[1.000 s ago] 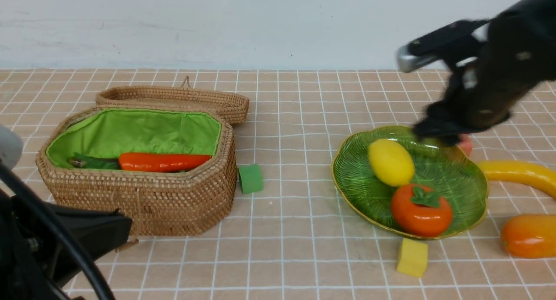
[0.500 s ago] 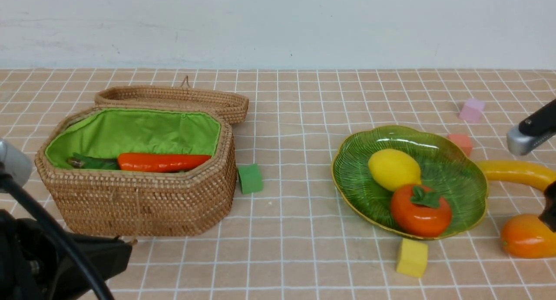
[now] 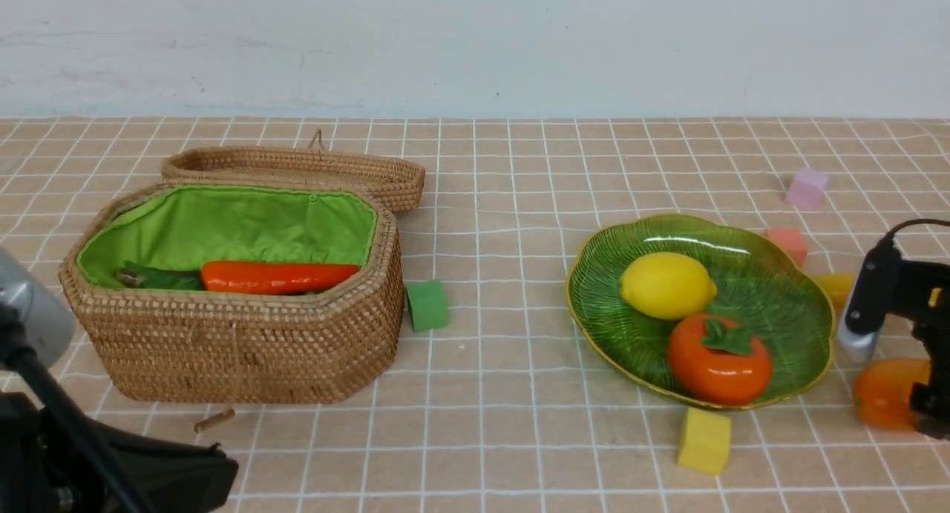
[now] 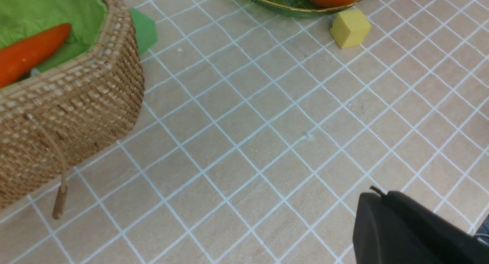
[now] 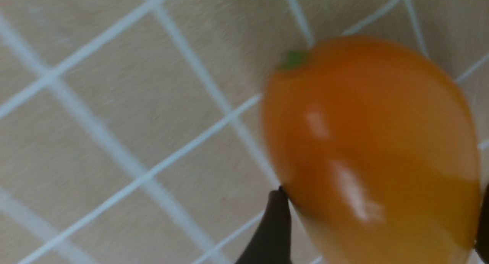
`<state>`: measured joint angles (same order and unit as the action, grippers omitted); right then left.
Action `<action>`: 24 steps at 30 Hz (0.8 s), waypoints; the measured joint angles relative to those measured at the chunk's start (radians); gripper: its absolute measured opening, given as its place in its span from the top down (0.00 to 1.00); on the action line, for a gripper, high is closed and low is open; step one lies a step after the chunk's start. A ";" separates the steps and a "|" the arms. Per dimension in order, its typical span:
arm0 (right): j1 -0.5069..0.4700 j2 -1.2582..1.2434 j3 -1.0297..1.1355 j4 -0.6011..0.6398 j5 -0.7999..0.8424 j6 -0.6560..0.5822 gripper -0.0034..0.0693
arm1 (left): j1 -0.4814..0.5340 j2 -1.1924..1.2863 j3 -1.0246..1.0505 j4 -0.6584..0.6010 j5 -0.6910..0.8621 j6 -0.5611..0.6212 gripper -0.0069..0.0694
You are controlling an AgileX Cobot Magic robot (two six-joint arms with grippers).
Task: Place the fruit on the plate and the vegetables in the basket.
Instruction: Grab a mountain bell pepper with your right arm and place it on the plate on the right.
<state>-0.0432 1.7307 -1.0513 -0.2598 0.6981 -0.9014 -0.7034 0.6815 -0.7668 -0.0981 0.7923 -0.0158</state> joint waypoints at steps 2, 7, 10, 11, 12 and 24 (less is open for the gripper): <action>0.000 0.036 0.000 -0.033 -0.052 -0.001 0.03 | 0.000 0.000 0.000 -0.001 -0.003 0.016 0.93; 0.000 0.107 -0.012 -0.063 -0.109 -0.006 0.08 | 0.000 0.000 0.000 -0.001 -0.010 0.037 0.93; 0.000 0.119 -0.016 -0.063 -0.106 -0.002 0.15 | 0.000 0.000 0.000 -0.001 -0.015 0.040 0.93; 0.000 0.120 -0.018 -0.063 -0.102 0.013 0.16 | 0.000 0.000 0.000 -0.001 -0.018 0.041 0.93; 0.000 0.120 -0.020 -0.065 -0.099 0.030 0.16 | 0.000 0.000 0.000 -0.001 -0.023 0.041 0.93; 0.039 -0.074 -0.001 0.020 -0.162 0.552 0.16 | 0.000 0.000 0.000 -0.017 -0.027 0.041 0.92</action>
<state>-0.0041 1.6567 -1.0521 -0.2401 0.5363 -0.3494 -0.7034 0.6815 -0.7668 -0.1153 0.7649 0.0252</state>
